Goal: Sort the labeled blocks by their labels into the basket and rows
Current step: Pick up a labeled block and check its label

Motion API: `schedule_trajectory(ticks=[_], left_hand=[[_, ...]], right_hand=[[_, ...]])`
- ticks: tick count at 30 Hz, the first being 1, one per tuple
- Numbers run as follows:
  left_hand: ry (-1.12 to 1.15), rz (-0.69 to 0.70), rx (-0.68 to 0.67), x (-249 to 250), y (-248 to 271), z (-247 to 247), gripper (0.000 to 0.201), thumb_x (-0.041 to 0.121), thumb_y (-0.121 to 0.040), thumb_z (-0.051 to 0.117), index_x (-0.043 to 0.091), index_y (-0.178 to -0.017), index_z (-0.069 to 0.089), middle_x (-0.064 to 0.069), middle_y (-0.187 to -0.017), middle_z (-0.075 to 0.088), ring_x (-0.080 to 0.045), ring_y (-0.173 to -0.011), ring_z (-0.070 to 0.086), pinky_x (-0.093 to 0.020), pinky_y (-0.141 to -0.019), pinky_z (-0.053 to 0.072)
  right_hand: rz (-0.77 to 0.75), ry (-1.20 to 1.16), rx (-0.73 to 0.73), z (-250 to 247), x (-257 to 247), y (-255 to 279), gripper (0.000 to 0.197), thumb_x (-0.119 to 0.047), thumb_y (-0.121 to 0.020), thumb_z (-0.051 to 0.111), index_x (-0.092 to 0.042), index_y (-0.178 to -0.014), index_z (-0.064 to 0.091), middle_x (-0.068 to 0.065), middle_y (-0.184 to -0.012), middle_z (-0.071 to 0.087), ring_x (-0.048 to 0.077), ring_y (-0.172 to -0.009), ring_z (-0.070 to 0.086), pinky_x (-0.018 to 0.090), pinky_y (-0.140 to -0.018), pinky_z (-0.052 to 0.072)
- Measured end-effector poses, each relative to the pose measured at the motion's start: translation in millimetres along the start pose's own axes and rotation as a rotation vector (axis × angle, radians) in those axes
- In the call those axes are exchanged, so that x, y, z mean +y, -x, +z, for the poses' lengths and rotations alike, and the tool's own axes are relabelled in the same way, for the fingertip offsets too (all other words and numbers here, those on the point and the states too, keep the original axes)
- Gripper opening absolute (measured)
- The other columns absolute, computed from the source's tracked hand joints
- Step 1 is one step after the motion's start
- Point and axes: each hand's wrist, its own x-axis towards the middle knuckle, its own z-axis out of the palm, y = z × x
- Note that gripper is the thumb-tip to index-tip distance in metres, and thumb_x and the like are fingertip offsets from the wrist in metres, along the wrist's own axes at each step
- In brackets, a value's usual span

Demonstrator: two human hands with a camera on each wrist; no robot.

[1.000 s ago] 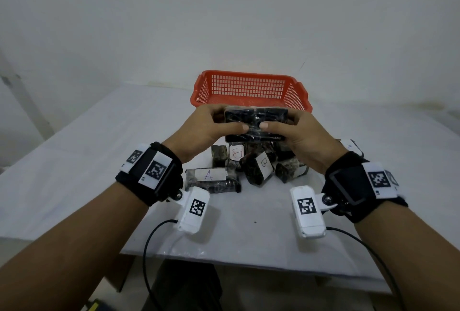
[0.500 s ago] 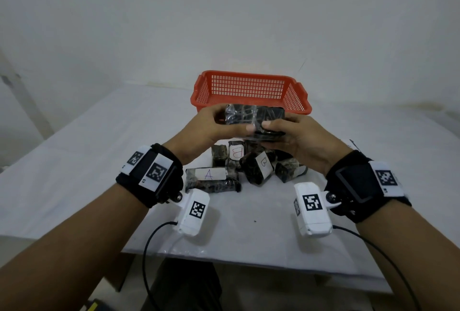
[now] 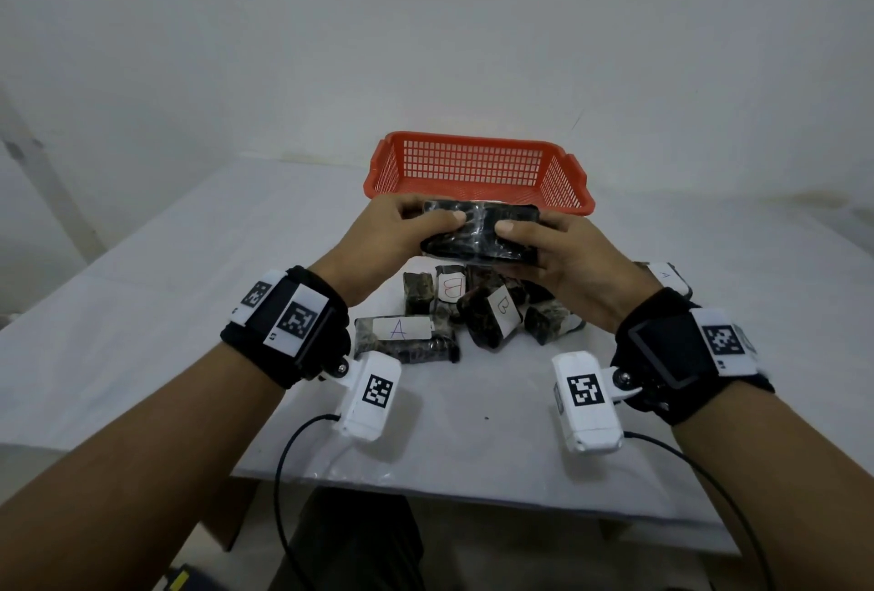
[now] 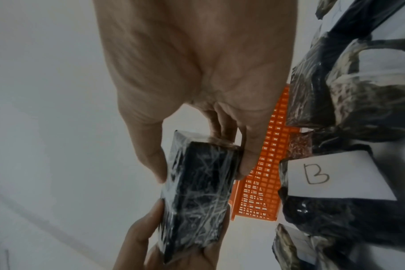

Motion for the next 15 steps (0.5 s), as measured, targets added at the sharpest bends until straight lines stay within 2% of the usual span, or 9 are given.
schedule_trajectory(ticks=[3, 5, 7, 11, 13, 15], left_hand=[[0.008, 0.014, 0.009, -0.5, -1.3, -0.5, 0.024, 0.012, -0.1, 0.063, 0.005, -0.121, 0.072, -0.015, -0.122, 0.074, -0.026, -0.11, 0.072, -0.038, -0.099, 0.057], [0.035, 0.006, -0.05, -0.1, -0.1, -1.0, 0.027, 0.012, -0.102, 0.06, 0.003, -0.125, 0.069, -0.016, -0.127, 0.071, -0.025, -0.112, 0.071, -0.034, -0.098, 0.057], [0.041, -0.008, -0.09, -0.7, 0.5, -2.6, 0.028, 0.011, -0.103, 0.058, 0.0, -0.127, 0.069, -0.017, -0.128, 0.071, -0.025, -0.113, 0.07, -0.033, -0.098, 0.057], [0.01, -0.019, -0.027, -1.8, -1.2, -4.6, 0.024, 0.008, -0.099, 0.061, 0.005, -0.119, 0.075, -0.015, -0.12, 0.075, -0.023, -0.106, 0.072, -0.035, -0.096, 0.057], [0.034, -0.029, -0.059, -1.4, -0.9, -4.7, 0.025, 0.009, -0.1, 0.06, 0.003, -0.122, 0.072, -0.015, -0.124, 0.074, -0.022, -0.108, 0.072, -0.032, -0.095, 0.057], [0.042, -0.04, -0.091, -0.8, -0.5, -5.6, 0.027, 0.011, -0.101, 0.06, 0.001, -0.124, 0.07, -0.015, -0.126, 0.072, -0.024, -0.112, 0.072, -0.035, -0.1, 0.057]], right_hand=[[-0.021, -0.001, 0.003, 1.1, 0.1, 1.3, 0.035, -0.007, -0.088, 0.072, 0.002, -0.122, 0.066, 0.015, -0.121, 0.074, 0.025, -0.109, 0.073, 0.033, -0.091, 0.061], [-0.028, 0.008, 0.01, 0.6, -0.8, 1.9, 0.031, -0.004, -0.091, 0.07, 0.003, -0.121, 0.066, 0.014, -0.119, 0.075, 0.024, -0.107, 0.074, 0.031, -0.087, 0.062], [-0.026, 0.013, 0.006, -0.8, -1.8, 1.9, 0.03, -0.004, -0.093, 0.068, 0.003, -0.121, 0.066, 0.014, -0.118, 0.074, 0.024, -0.106, 0.074, 0.03, -0.085, 0.061], [-0.015, 0.005, 0.011, -1.5, -0.7, 0.7, 0.036, -0.013, -0.098, 0.064, 0.006, -0.128, 0.063, 0.021, -0.128, 0.069, 0.028, -0.113, 0.07, 0.036, -0.094, 0.06], [-0.018, 0.002, 0.025, -0.9, -1.0, -0.1, 0.033, -0.014, -0.099, 0.064, 0.005, -0.125, 0.065, 0.019, -0.122, 0.072, 0.026, -0.11, 0.071, 0.034, -0.09, 0.061], [-0.03, -0.012, 0.038, -0.9, -1.4, -0.5, 0.03, -0.014, -0.099, 0.064, 0.004, -0.124, 0.065, 0.015, -0.118, 0.073, 0.023, -0.107, 0.071, 0.032, -0.089, 0.061]])
